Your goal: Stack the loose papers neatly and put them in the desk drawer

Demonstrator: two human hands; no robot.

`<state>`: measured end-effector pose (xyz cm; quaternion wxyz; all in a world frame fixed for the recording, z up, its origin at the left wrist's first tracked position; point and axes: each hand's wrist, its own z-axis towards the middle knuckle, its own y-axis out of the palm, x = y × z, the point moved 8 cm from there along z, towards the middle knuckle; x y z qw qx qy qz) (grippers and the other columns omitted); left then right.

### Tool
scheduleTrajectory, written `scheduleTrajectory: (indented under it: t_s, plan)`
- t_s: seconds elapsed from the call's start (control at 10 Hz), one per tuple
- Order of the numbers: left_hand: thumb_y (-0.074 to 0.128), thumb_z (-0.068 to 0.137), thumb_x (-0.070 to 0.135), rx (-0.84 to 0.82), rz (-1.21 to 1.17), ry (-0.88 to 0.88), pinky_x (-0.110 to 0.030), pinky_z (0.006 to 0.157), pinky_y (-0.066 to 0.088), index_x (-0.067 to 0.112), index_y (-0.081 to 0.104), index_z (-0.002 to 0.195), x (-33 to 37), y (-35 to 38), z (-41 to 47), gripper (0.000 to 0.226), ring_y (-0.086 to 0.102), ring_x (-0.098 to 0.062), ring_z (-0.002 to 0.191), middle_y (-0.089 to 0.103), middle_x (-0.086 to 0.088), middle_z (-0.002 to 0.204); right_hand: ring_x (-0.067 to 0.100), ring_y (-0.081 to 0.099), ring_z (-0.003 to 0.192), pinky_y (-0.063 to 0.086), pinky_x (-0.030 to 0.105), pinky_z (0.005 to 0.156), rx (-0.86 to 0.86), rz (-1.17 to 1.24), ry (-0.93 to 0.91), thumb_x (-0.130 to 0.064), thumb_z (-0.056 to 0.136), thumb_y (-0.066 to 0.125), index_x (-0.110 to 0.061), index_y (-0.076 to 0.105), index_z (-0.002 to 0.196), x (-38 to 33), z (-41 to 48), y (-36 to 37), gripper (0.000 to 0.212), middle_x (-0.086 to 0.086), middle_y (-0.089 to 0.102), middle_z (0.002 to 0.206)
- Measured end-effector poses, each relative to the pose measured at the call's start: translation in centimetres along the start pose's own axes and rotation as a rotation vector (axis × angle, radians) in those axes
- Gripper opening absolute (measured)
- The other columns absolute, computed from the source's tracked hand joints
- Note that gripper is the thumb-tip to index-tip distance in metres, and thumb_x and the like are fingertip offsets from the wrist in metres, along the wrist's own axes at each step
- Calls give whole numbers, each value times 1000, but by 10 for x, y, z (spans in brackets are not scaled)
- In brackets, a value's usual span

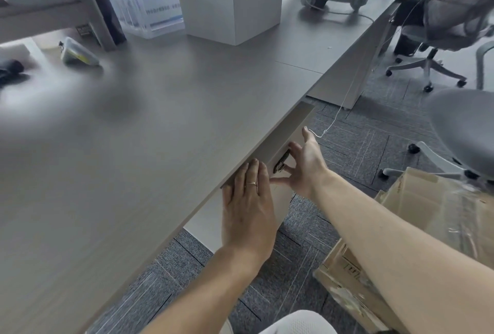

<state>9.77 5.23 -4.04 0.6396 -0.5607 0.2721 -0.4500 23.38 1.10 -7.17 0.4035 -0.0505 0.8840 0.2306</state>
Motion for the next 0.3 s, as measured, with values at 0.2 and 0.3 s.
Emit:
scheduleTrajectory:
  t_s: [0.2,0.3]
  plan:
    - [46,80,12,10,6,5,-48,100,49,5,57,141,-1,0,1,63,56,-29,135,59,-10,147,34,29,155,47,67,103,5,-146,-28,-68,98,38,-34,31,163,-1,-17,1,74,-4,26,173]
    - [29,87,18,-7,-29,-18,-47,108,42,7,48,148,-1,-6,2,65,47,-27,143,50,-8,155,28,33,153,52,55,103,56,-310,-106,-67,98,39,-40,30,162,-9,-40,-12,71,-7,24,173]
